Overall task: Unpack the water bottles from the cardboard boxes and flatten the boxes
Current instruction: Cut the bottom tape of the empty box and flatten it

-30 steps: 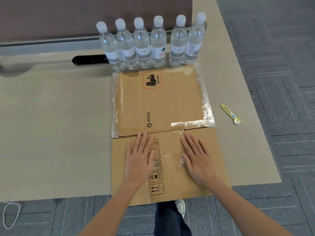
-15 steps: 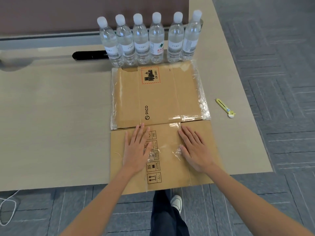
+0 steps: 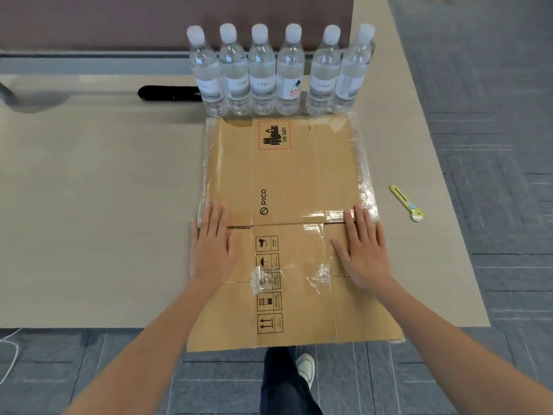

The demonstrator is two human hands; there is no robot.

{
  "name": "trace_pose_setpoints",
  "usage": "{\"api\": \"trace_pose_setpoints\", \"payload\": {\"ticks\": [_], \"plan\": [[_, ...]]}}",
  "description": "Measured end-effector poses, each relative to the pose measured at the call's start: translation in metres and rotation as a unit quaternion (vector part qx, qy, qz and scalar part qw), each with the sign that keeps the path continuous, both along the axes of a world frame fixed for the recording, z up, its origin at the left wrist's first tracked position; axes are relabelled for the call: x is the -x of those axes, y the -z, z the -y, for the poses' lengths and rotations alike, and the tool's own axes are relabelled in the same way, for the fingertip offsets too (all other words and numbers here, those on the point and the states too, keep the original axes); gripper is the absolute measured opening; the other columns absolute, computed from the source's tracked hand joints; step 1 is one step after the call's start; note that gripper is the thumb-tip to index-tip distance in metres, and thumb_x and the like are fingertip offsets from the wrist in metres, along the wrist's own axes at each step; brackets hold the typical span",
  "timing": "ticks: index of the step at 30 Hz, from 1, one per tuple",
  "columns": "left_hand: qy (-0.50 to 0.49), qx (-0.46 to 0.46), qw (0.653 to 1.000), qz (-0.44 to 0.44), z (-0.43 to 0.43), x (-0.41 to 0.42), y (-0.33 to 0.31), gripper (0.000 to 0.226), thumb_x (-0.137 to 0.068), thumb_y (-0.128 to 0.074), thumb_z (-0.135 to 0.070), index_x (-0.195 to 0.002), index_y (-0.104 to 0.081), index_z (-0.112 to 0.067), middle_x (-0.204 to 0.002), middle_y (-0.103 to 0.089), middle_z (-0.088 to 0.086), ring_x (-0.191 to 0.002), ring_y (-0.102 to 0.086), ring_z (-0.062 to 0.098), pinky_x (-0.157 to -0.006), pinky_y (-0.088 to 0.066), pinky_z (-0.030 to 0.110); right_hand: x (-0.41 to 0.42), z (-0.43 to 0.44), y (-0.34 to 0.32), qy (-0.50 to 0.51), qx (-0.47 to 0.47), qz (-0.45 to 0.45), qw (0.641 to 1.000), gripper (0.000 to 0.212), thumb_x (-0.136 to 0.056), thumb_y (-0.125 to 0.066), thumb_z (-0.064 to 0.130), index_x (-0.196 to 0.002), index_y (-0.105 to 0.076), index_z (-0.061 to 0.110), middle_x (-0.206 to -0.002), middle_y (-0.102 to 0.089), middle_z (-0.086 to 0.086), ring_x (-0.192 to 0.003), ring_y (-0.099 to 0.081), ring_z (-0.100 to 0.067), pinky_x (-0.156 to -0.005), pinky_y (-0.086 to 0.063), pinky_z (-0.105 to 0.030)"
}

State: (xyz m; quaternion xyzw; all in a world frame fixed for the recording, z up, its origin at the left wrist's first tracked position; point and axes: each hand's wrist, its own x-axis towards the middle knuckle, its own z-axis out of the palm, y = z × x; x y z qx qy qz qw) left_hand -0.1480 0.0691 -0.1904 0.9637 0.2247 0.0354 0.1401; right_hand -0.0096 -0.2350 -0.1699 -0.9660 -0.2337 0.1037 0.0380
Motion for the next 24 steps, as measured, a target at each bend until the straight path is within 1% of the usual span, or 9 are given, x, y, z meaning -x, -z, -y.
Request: {"api": "trace_pose_setpoints", "payload": {"ticks": [5,9,13,15,17,19,21,22,24], "plan": [[0.001,-0.013,1.0,0.009,0.0,0.002,0.001,0.059,-0.103,-0.024,-0.037,-0.158,-0.012,-0.021,-0.166,-0.005,-0.001,-0.152,0.005,0.015,-0.123,-0.008,0.049,0.002,0.001,0.004,-0.001,0.0,0.032,0.999,0.07,-0.099,-0.009,0.059,-0.156,0.002,0.021,-0.164,0.009,0.001,-0.149,0.015,-0.014,-0.121,-0.006,-0.044],[-0.002,-0.012,1.0,0.003,0.001,0.002,0.0,0.059,-0.102,-0.022,-0.039,-0.158,-0.011,-0.023,-0.166,-0.005,-0.001,-0.152,0.005,0.015,-0.123,-0.01,0.048,0.003,0.001,0.003,0.001,-0.003,0.026,1.0,0.071,-0.098,-0.007,0.06,-0.156,0.002,0.022,-0.164,0.011,0.003,-0.149,0.016,-0.013,-0.122,-0.004,-0.044],[0.013,0.019,1.0,0.007,-0.004,0.004,-0.001,0.058,-0.103,-0.026,-0.042,-0.157,-0.014,-0.024,-0.165,-0.007,-0.002,-0.152,0.004,0.014,-0.123,-0.011,0.048,0.0,0.0,-0.003,0.007,-0.009,-0.012,1.0,0.076,-0.092,-0.003,0.065,-0.156,0.003,0.025,-0.163,0.014,0.006,-0.148,0.02,-0.009,-0.122,0.002,-0.041],[0.034,0.059,0.998,0.005,-0.012,0.004,-0.008,0.058,-0.104,-0.033,-0.043,-0.157,-0.017,-0.025,-0.165,-0.009,-0.005,-0.152,0.002,0.013,-0.123,-0.011,0.045,-0.002,-0.002,-0.011,0.018,-0.025,-0.041,0.999,0.077,-0.092,-0.012,0.066,-0.156,-0.001,0.026,-0.163,0.011,0.007,-0.148,0.016,-0.009,-0.122,0.003,-0.039],[0.037,0.106,0.994,0.01,-0.019,0.002,-0.018,0.061,-0.102,-0.046,-0.038,-0.155,-0.021,-0.022,-0.163,-0.014,-0.004,-0.151,-0.004,0.015,-0.122,-0.011,0.041,-0.004,-0.007,-0.019,0.044,-0.067,-0.055,0.995,0.074,-0.095,-0.035,0.056,-0.156,-0.01,0.022,-0.164,0.001,0.005,-0.15,0.005,-0.012,-0.122,0.0,-0.037],[-0.009,0.147,0.989,0.027,-0.023,0.001,-0.029,0.065,-0.096,-0.057,-0.021,-0.153,-0.026,-0.017,-0.16,-0.023,0.0,-0.147,-0.017,0.021,-0.12,-0.017,0.039,-0.001,-0.01,-0.031,0.112,-0.127,-0.033,0.985,0.069,-0.095,-0.052,0.037,-0.152,-0.021,0.013,-0.162,-0.014,-0.003,-0.149,-0.01,-0.019,-0.12,-0.01,-0.036],[-0.112,0.162,0.979,0.055,-0.021,0.004,-0.037,0.06,-0.088,-0.061,-0.011,-0.144,-0.038,-0.013,-0.148,-0.04,0.005,-0.135,-0.034,0.028,-0.111,-0.03,0.041,0.003,-0.01,-0.041,0.185,-0.155,0.007,0.971,0.062,-0.095,-0.055,0.025,-0.147,-0.029,0.006,-0.154,-0.029,-0.01,-0.143,-0.024,-0.026,-0.115,-0.023,-0.038],[-0.163,0.171,0.97,0.063,-0.021,0.006,-0.04,0.052,-0.086,-0.06,-0.012,-0.135,-0.044,-0.01,-0.137,-0.047,0.008,-0.127,-0.041,0.03,-0.104,-0.036,0.043,0.005,-0.008,-0.044,0.209,-0.162,0.006,0.964,0.058,-0.095,-0.055,0.022,-0.145,-0.031,0.004,-0.149,-0.036,-0.012,-0.138,-0.03,-0.028,-0.111,-0.028,-0.039],[-0.224,0.192,0.954,0.055,-0.017,0.008,-0.043,0.038,-0.085,-0.06,-0.018,-0.119,-0.049,-0.009,-0.122,-0.052,0.008,-0.114,-0.048,0.03,-0.094,-0.042,0.045,0.004,-0.003,-0.047,0.257,-0.194,-0.057,0.945,0.058,-0.095,-0.056,0.021,-0.144,-0.031,0.003,-0.144,-0.04,-0.012,-0.135,-0.035,-0.028,-0.106,-0.034,-0.04]]}}
